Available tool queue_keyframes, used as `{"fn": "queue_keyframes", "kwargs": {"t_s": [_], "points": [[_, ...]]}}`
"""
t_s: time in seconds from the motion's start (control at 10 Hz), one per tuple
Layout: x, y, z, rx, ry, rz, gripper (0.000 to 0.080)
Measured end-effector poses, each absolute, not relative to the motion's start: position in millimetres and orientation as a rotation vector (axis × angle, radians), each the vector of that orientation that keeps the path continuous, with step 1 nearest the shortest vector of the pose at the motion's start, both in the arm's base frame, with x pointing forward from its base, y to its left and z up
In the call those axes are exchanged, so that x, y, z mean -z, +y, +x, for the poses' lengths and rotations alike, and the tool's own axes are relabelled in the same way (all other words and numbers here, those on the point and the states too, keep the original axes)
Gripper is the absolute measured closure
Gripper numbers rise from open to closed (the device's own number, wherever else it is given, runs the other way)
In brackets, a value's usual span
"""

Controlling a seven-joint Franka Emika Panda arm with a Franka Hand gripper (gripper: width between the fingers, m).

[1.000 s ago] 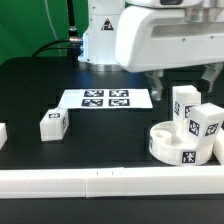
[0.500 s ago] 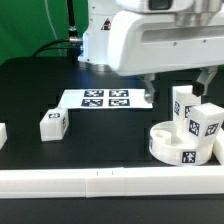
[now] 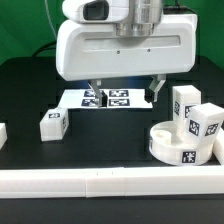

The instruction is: Assemble stool

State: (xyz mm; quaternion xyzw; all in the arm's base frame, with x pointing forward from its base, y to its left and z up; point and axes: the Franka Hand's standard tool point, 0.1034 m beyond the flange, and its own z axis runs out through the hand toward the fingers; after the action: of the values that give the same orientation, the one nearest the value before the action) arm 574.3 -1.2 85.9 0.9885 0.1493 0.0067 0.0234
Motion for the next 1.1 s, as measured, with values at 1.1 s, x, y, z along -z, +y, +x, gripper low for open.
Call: {"fn": "queue_keyframes", "kwargs": {"t_s": [1.1], "points": [[-48.9, -92.5, 542.4, 0.043, 0.058, 3.135, 0.0150]]}}
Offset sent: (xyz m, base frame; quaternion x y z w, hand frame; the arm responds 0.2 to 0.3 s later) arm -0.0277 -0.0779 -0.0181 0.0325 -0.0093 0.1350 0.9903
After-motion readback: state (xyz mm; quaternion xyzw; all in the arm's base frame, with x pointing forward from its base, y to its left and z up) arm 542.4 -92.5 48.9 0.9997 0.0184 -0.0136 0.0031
